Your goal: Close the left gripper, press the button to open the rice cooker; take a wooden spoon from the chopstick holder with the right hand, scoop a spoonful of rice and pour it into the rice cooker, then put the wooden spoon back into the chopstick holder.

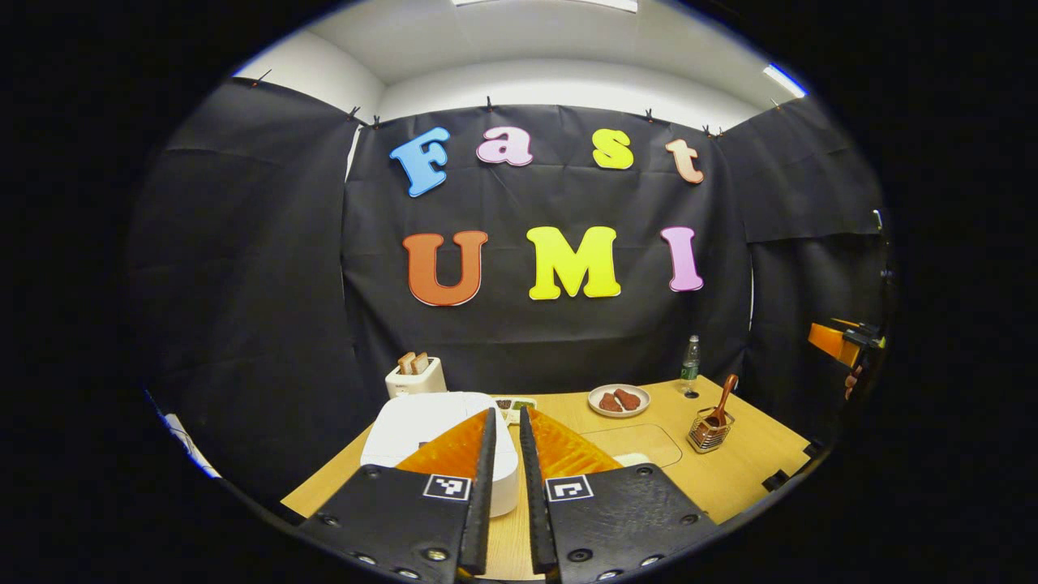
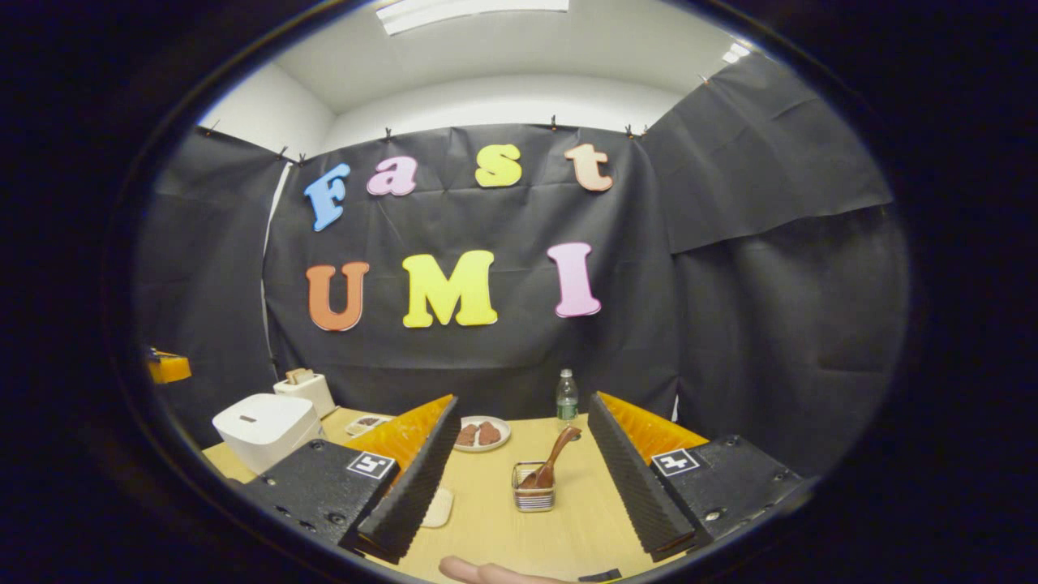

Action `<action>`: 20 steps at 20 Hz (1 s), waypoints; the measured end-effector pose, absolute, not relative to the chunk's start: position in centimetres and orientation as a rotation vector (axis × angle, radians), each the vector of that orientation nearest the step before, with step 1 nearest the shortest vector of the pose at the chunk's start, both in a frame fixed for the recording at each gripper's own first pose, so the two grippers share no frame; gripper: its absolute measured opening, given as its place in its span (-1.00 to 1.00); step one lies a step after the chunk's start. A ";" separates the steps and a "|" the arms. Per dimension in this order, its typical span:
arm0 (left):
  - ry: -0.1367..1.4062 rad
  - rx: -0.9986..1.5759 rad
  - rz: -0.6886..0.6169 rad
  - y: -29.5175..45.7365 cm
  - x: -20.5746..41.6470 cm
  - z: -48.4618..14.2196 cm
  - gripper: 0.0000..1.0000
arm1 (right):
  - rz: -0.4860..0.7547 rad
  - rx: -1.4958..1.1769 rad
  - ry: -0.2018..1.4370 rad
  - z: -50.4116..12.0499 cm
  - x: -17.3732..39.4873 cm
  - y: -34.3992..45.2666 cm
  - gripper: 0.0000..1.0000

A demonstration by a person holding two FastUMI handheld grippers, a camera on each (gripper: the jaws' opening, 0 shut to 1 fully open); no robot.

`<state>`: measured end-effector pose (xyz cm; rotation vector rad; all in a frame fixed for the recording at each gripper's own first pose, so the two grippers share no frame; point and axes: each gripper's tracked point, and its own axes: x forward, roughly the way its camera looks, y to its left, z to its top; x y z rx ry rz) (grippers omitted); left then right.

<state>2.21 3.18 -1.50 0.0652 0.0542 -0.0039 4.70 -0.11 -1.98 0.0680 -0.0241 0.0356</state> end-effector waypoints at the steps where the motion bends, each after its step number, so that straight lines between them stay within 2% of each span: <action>1: 0.076 0.085 -0.007 3.1 2.7 -2.1 -0.66 | 0.034 0.063 -0.028 -2.1 5.2 -0.2 0.99; 3: 0.094 0.116 0.052 4.8 3.8 -2.6 -0.65 | 0.040 0.057 -0.034 -2.6 5.8 -0.1 0.99; 5: 0.137 0.117 0.081 5.9 5.5 -3.8 -1.00 | 0.045 0.054 -0.035 -3.0 6.4 -0.2 0.99; 19: 0.463 0.013 0.197 13.1 15.6 -12.4 -1.00 | 0.013 0.014 0.015 -5.5 9.1 -2.1 0.99; 20: 0.473 0.010 0.200 13.5 15.8 -12.7 -1.00 | 0.005 0.016 0.024 -5.8 9.3 -2.4 0.93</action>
